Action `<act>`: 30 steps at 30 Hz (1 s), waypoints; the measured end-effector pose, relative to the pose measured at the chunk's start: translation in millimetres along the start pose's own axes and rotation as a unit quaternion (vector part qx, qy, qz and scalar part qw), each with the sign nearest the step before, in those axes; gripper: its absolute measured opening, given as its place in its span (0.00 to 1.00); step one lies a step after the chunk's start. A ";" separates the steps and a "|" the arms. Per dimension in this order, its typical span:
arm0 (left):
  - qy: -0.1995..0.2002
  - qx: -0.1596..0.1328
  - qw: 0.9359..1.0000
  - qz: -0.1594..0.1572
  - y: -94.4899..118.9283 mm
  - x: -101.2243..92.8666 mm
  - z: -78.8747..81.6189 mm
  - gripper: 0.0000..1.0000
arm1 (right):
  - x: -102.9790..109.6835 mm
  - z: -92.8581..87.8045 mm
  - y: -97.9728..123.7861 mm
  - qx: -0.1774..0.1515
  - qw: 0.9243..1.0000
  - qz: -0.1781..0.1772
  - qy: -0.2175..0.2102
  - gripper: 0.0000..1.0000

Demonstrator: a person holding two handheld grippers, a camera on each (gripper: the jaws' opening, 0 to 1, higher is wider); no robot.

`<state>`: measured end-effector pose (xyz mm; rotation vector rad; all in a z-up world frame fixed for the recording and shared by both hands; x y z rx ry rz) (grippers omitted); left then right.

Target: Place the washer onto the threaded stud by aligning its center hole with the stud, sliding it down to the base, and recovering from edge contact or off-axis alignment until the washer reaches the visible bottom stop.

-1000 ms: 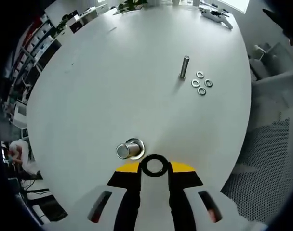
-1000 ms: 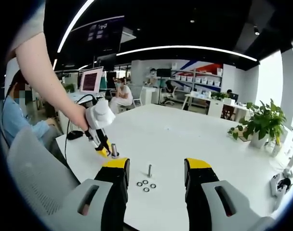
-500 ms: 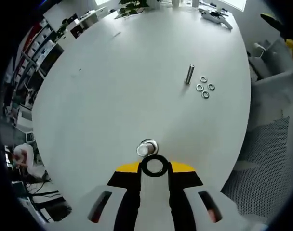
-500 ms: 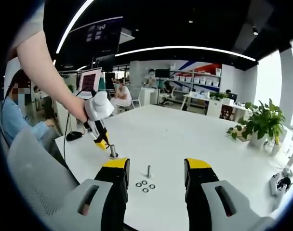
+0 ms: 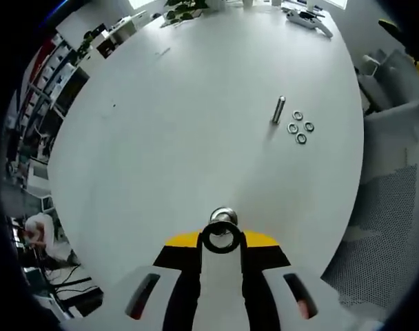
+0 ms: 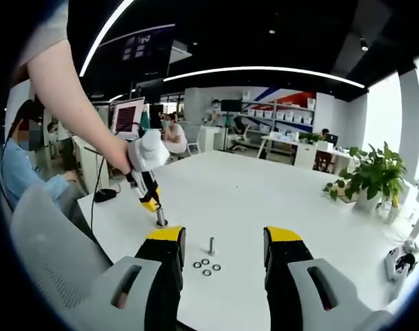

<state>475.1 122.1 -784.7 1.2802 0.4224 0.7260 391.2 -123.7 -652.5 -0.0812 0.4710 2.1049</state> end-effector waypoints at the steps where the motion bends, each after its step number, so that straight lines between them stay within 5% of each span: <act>1: -0.001 0.001 1.000 0.000 -0.4 0.0 0.7 0.19 | -0.1 -0.1 0.0 0.000 1.000 0.000 0.000 0.48; 30: -0.024 0.027 0.999 0.007 -15.4 3.9 3.7 0.19 | -2.0 -2.1 -0.1 0.004 1.000 -0.004 0.000 0.48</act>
Point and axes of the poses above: the point that each gripper's makers call its tool centre point, and the gripper's own axes: y roughly backward along the fingers, x roughly to its left, z roughly out of its top, the point moved 1 cm from there along y, roughly backward along the fingers, and after that the axes turned 9 degrees about y, right-handed, at the moved point
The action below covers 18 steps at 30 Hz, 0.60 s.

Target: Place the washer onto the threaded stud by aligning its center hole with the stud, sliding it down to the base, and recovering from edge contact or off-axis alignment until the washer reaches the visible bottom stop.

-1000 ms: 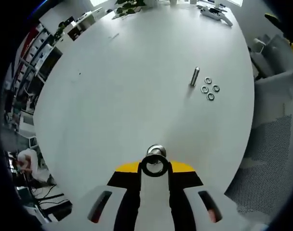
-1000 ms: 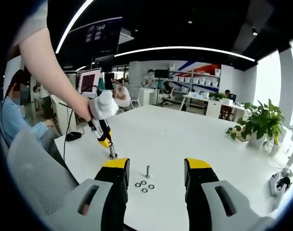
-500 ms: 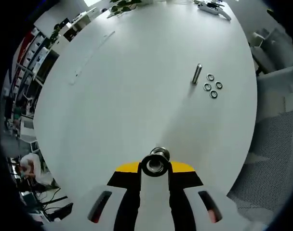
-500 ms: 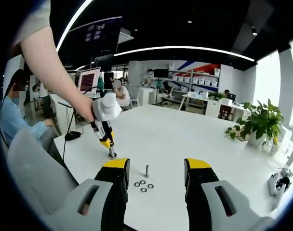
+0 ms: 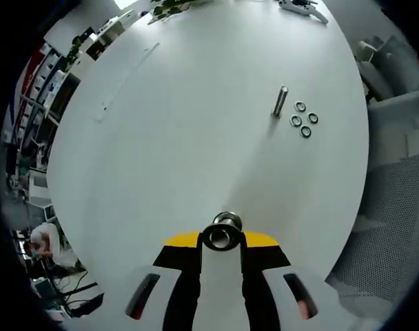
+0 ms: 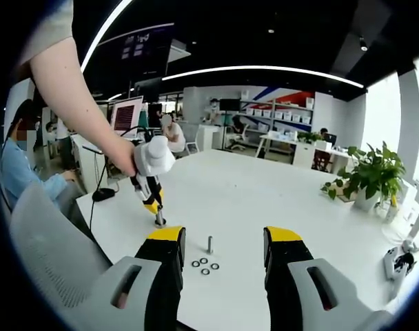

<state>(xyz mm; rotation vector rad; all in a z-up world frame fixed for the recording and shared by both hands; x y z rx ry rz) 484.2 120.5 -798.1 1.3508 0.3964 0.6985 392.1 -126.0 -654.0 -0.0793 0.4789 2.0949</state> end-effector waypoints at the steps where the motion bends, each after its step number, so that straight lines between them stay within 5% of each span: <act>1: 0.001 0.000 1.000 0.000 0.5 -0.8 0.0 0.19 | -0.1 0.1 0.1 0.000 1.000 0.000 0.000 0.48; 18: 0.010 -0.001 1.000 -0.002 0.5 -2.8 0.2 0.20 | -0.7 -0.6 -0.1 0.001 1.000 -0.002 0.001 0.48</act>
Point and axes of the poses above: the point that each gripper's makers call its tool centre point, and the gripper's own axes: y roughly backward along the fingers, x roughly to its left, z roughly out of its top, the point moved 1 cm from there along y, roughly backward along the fingers, and after that the axes turned 9 degrees about y, right-handed, at the moved point
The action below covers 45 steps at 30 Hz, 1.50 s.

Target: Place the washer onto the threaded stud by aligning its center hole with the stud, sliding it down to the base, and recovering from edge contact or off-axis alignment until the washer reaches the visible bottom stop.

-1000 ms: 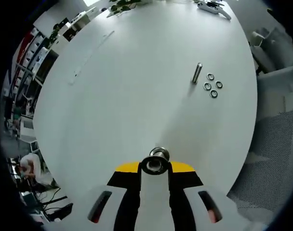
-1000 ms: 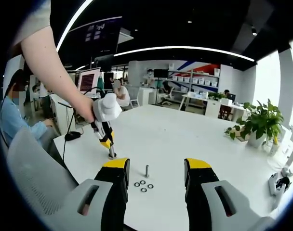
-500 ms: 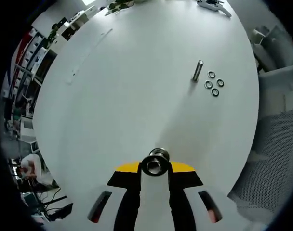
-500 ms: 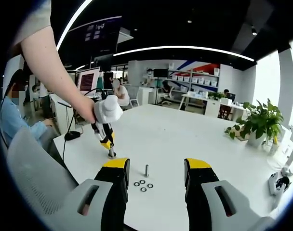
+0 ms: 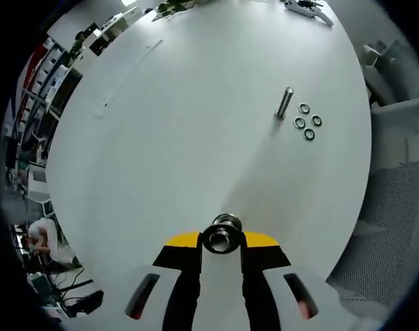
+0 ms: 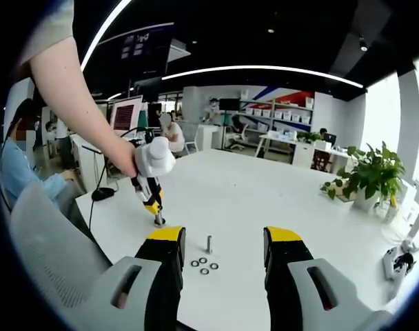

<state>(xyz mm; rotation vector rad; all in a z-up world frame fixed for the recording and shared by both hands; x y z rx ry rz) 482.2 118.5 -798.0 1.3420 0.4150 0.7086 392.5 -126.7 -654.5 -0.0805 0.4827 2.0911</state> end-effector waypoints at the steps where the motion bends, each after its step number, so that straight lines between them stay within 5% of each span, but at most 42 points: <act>1: 0.000 0.000 1.000 0.000 0.1 0.0 0.0 0.20 | 0.0 -0.1 0.0 0.000 1.000 0.000 0.000 0.48; 45: 0.028 -0.025 0.999 -0.002 4.9 1.0 0.5 0.17 | 0.3 -1.5 -0.2 0.004 1.000 0.000 0.002 0.48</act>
Point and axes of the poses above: the point that each gripper's makers call its tool centre point, and the gripper's own axes: y roughly backward along the fingers, x roughly to its left, z roughly out of its top, the point moved 1 cm from there along y, roughly backward along the fingers, and after that the axes turned 9 degrees about y, right-handed, at the moved point
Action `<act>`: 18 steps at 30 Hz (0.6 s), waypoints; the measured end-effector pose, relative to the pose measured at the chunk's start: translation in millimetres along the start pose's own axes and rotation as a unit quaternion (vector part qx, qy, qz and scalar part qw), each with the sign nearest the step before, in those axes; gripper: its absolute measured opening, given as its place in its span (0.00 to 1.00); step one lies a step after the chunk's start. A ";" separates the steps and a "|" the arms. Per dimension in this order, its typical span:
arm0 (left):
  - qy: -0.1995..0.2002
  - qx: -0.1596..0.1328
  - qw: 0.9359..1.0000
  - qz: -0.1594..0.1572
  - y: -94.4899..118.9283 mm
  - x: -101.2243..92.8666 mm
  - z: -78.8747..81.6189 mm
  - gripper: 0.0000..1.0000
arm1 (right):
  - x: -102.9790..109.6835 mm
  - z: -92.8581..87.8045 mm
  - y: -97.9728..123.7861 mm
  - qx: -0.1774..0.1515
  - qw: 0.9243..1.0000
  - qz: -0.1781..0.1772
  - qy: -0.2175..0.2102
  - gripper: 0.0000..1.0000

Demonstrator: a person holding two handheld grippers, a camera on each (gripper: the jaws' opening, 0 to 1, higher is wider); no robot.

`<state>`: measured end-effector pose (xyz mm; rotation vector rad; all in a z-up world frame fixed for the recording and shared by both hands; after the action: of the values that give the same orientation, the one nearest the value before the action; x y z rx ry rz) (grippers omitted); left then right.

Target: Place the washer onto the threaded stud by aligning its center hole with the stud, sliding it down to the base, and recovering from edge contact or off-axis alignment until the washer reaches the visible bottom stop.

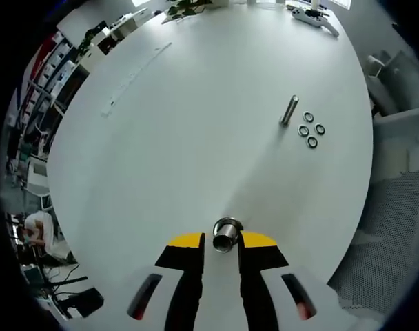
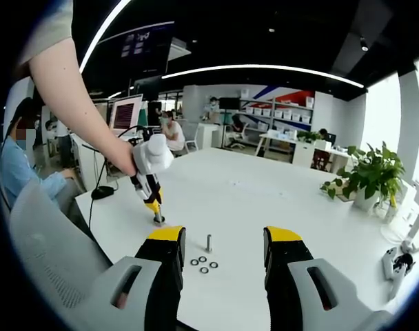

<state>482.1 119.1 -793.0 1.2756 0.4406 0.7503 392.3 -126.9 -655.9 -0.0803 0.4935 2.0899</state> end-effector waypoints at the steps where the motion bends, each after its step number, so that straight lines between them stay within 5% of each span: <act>1: 0.001 -0.001 1.000 0.001 1.0 0.1 -0.3 0.17 | 0.1 0.2 0.0 0.000 1.000 0.000 0.000 0.48; 13: 0.027 -0.038 0.999 0.008 9.2 6.0 3.8 0.20 | 1.0 -0.2 -0.3 0.001 1.000 0.002 0.002 0.48; 18: 0.019 -0.095 0.994 0.040 23.3 15.9 18.6 0.20 | 3.3 0.0 -0.9 0.003 1.000 0.007 0.005 0.48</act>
<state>499.7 120.0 -764.1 1.1063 0.3418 0.8641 391.3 -123.9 -657.0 -0.0845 0.5075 2.1023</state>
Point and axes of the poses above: the point that each gripper's makers call its tool centre point, and the gripper's own axes: y roughly backward along the fingers, x roughly to its left, z roughly out of its top, the point moved 1 cm from there along y, roughly backward along the fingers, and after that the axes turned 9 degrees about y, right-handed, at the moved point
